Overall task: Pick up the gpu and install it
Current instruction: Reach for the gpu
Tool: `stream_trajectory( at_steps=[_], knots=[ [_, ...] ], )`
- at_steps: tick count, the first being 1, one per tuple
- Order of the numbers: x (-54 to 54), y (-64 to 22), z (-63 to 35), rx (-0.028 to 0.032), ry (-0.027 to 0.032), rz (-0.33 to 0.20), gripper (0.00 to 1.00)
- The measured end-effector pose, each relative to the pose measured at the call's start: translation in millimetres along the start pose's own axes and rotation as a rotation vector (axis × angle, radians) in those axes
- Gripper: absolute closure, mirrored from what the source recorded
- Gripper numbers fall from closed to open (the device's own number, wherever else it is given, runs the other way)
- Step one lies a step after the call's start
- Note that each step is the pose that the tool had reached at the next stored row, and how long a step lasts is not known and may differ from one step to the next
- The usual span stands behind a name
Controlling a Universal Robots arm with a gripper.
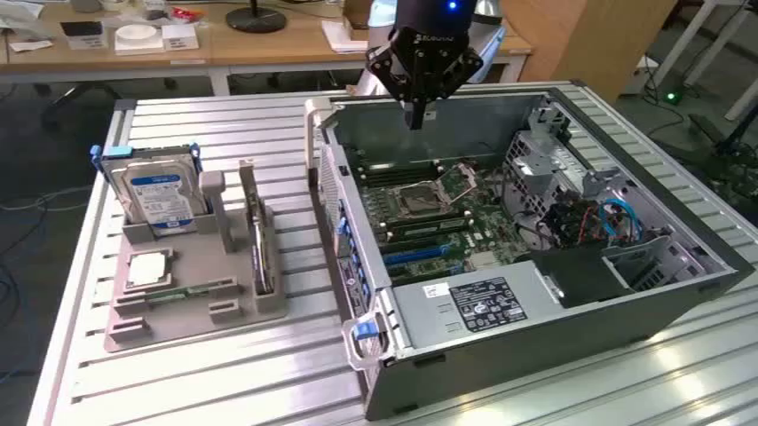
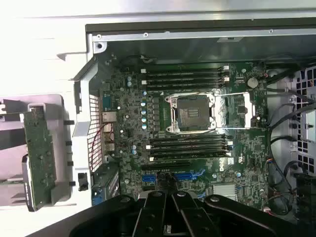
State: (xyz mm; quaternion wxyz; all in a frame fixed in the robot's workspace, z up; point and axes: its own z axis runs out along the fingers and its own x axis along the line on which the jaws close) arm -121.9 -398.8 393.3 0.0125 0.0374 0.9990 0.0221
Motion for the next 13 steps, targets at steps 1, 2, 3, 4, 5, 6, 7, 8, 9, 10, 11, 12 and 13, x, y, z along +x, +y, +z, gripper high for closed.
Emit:
stream_trajectory(
  at_steps=[1,2,3,4,5,6,7,8,9,10,11,12,13],
  knots=[
    [0.1,0.0,0.0,0.0000,0.0000,0.000,0.89],
    [0.4,0.0,0.0,0.0000,0.0000,0.000,0.89],
    [1.0,-0.1,-0.1,0.0001,0.0000,0.000,0.89],
    [1.9,-0.2,-0.1,0.0001,0.0000,0.000,0.89],
    [3.1,-0.3,-0.2,0.0002,0.0001,0.000,0.89],
    [4.9,-0.4,-0.2,0.0001,0.0000,0.000,0.89],
    [7.3,-0.6,-0.2,0.0000,0.0000,0.000,0.89],
    [9.8,-0.7,-0.3,0.0001,0.0000,0.000,0.89],
    [12.2,-0.9,-0.3,0.0000,0.0000,0.000,0.89],
    [14.3,-1.1,-0.4,0.0001,0.0000,0.000,0.89],
    [16.2,-1.2,-0.4,0.0000,-0.0001,0.000,0.89],
    [17.9,-1.4,-0.4,0.0000,0.0000,0.000,0.89],
    [20.0,-1.5,-0.5,0.0000,0.0000,0.000,0.89]
  ],
)
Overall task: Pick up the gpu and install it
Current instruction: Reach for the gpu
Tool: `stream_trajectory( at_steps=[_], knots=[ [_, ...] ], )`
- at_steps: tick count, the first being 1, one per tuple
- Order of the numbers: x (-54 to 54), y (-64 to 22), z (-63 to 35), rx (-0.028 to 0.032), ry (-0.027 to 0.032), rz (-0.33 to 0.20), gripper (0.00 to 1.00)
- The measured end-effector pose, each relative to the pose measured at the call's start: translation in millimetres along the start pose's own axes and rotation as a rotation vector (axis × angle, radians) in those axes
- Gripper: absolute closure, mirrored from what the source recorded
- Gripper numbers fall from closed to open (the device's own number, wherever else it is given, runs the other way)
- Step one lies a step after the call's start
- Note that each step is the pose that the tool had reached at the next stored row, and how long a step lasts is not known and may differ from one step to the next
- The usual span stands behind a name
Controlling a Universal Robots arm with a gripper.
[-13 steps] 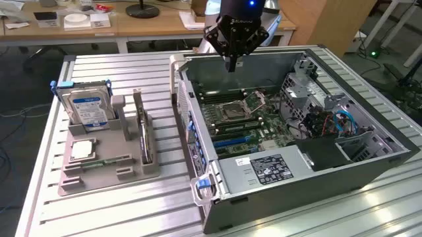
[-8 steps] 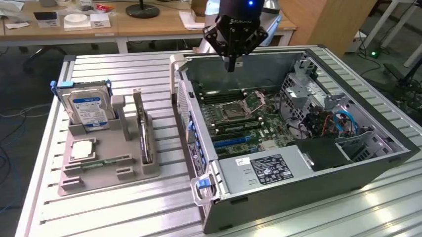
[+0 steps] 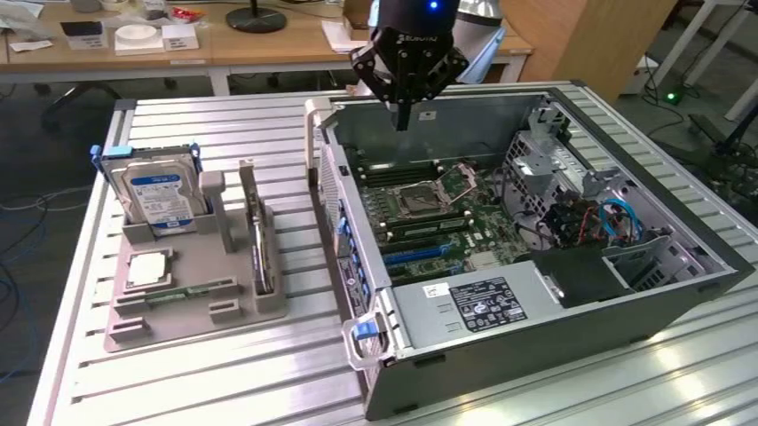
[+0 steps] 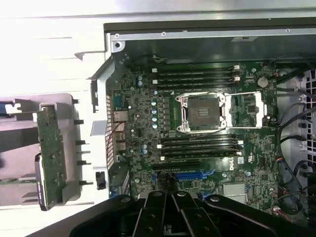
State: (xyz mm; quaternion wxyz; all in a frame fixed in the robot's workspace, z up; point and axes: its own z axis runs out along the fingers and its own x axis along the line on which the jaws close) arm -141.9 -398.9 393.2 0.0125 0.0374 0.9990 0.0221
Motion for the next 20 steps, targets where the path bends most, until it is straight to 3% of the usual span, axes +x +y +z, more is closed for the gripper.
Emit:
stream_trajectory(
  at_steps=[20],
  knots=[
    [37.5,-3.5,-0.2,0.0000,0.0001,0.000,0.89]
  ],
)
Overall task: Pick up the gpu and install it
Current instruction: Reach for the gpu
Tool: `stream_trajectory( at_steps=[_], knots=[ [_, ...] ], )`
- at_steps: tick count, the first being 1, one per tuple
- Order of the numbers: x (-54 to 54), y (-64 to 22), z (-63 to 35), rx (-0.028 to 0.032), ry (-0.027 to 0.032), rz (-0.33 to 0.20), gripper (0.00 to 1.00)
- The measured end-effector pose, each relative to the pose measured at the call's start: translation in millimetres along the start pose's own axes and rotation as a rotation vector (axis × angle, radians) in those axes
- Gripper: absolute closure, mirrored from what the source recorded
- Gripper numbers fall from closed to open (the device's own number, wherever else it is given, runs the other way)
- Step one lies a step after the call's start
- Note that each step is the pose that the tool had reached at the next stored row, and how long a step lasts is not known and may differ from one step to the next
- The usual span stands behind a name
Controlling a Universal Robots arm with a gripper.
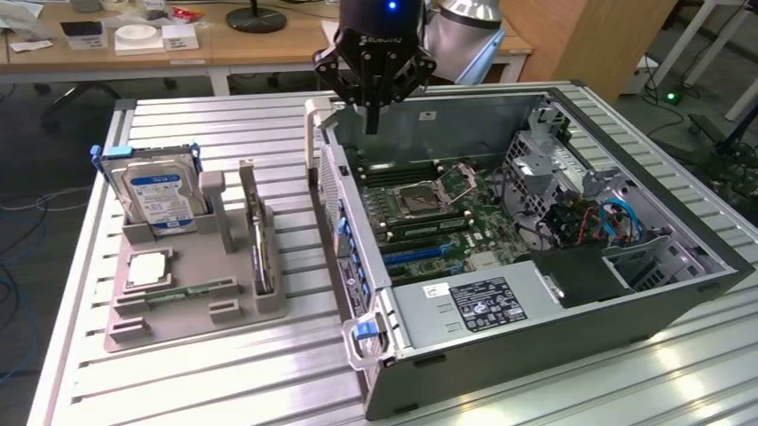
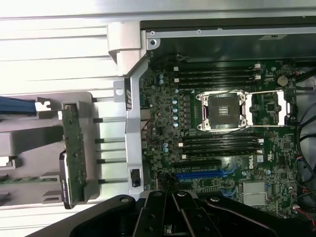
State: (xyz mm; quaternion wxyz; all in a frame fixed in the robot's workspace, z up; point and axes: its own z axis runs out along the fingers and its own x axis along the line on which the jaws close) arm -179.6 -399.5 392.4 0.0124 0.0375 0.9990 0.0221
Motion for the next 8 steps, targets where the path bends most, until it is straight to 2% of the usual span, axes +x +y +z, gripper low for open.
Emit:
stream_trajectory(
  at_steps=[8],
  knots=[
    [16.1,-1.8,-0.1,0.0000,0.0000,0.000,0.89]
  ],
)
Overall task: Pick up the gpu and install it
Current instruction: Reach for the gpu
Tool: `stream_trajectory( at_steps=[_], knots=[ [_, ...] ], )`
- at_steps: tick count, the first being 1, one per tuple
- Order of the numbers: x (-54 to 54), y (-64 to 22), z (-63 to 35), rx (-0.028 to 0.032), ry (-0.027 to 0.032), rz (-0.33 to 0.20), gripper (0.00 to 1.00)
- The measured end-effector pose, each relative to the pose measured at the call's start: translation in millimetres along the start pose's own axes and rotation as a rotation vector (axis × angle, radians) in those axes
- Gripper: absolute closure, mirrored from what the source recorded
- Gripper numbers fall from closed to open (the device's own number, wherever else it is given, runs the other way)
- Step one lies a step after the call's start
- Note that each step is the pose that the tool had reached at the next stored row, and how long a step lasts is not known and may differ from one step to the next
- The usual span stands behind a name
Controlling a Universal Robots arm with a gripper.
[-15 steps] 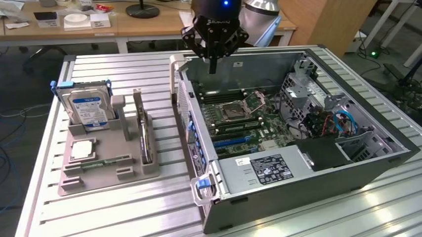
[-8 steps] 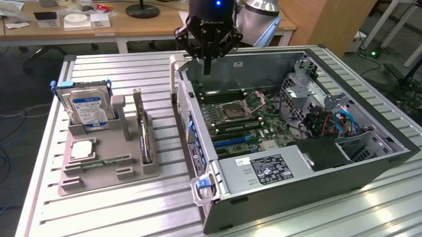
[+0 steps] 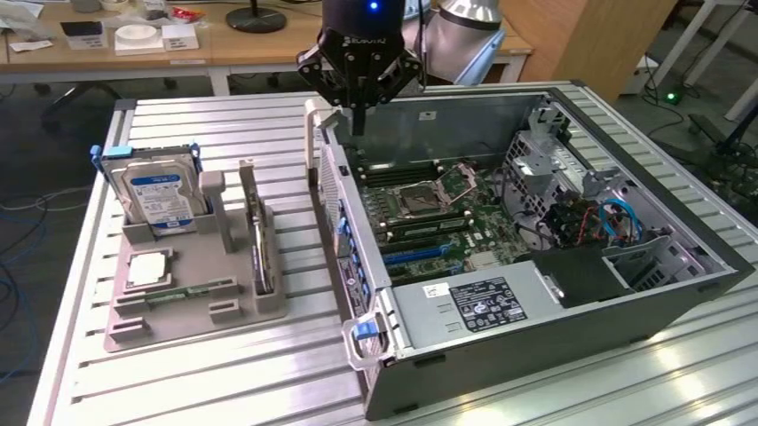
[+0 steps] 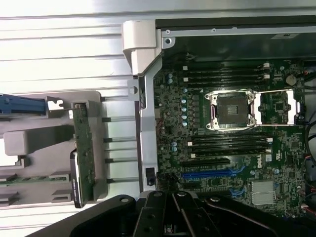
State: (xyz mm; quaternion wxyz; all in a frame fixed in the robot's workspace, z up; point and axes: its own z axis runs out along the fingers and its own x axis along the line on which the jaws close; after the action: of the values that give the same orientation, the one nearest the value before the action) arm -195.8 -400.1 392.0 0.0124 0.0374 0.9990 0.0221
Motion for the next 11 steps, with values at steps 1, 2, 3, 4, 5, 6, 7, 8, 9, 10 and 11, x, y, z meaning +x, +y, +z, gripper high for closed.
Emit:
stream_trajectory(
  at_steps=[1,2,3,4,5,6,7,8,9,10,11],
  knots=[
    [1.9,-0.2,0.0,0.0000,-0.0001,0.000,0.89],
    [3.9,-0.4,0.0,0.0000,-0.0001,0.000,0.89],
    [5.9,-0.6,0.0,0.0000,0.0000,0.000,0.89],
    [7.6,-0.8,0.0,0.0000,0.0000,0.000,0.89],
    [9.4,-1.0,0.0,0.0000,0.0000,0.000,0.89],
    [11.1,-1.2,0.0,0.0000,0.0000,0.000,0.89],
    [12.7,-1.3,0.0,0.0000,0.0000,0.000,0.89],
    [14.0,-1.5,0.0,0.0000,0.0000,0.000,0.89],
    [15.2,-1.6,0.0,0.0000,0.0001,0.000,0.89],
    [16.4,-1.6,0.1,0.0000,0.0001,0.000,0.89],
    [17.6,-1.7,0.1,0.0000,0.0002,0.000,0.89]
  ],
)
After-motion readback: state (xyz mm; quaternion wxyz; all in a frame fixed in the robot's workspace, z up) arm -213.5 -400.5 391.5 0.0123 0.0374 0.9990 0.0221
